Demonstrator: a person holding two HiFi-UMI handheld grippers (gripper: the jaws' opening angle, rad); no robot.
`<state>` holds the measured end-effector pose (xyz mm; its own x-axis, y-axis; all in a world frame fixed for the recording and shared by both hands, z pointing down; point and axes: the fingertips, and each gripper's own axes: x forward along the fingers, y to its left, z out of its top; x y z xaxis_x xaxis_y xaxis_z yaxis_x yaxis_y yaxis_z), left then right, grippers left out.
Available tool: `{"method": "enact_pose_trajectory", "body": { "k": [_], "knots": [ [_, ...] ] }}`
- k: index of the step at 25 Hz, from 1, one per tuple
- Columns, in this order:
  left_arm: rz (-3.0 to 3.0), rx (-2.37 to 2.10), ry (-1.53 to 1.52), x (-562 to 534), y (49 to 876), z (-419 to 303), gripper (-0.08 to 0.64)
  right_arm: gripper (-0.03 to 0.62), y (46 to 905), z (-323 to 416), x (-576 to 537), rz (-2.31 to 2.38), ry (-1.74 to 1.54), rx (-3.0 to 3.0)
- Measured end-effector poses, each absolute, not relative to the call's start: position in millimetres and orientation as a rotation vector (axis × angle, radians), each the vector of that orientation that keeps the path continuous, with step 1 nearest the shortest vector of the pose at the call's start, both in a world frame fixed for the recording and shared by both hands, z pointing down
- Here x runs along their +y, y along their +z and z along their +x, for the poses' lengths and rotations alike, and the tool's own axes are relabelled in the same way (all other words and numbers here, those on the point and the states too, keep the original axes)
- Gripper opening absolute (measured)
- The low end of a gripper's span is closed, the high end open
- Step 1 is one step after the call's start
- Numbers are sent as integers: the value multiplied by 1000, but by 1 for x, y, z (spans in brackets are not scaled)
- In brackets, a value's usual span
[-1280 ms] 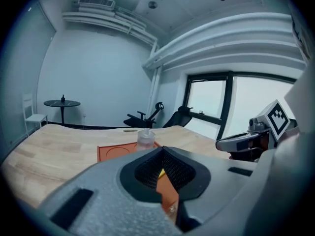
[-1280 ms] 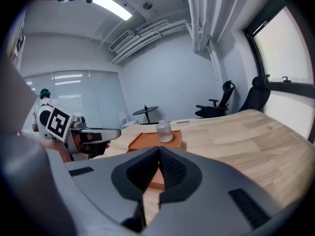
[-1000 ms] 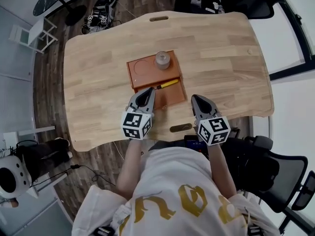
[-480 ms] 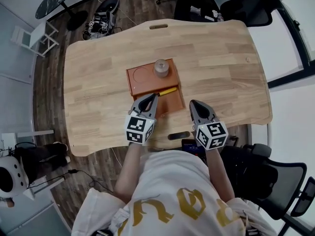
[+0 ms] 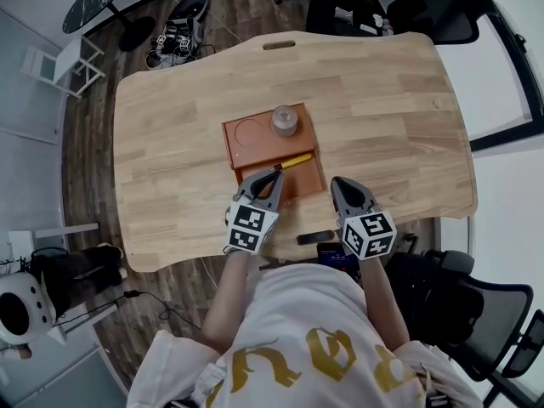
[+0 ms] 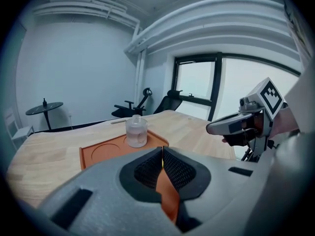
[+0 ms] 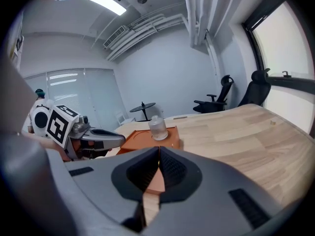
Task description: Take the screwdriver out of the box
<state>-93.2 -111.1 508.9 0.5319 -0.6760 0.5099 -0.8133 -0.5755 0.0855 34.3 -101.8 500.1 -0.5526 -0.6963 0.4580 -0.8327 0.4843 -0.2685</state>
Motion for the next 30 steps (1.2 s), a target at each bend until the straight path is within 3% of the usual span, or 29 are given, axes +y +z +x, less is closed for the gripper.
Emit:
{"method": "enact_pose_trajectory", "body": {
  "k": [24, 30],
  "knots": [
    [2464, -1027, 1043, -130, 586, -62, 14, 12, 555, 52, -131, 1270, 819, -2346],
    [2407, -960, 1060, -133, 606, -56, 86, 12, 564, 56, -138, 1256, 842, -2322]
  ]
}}
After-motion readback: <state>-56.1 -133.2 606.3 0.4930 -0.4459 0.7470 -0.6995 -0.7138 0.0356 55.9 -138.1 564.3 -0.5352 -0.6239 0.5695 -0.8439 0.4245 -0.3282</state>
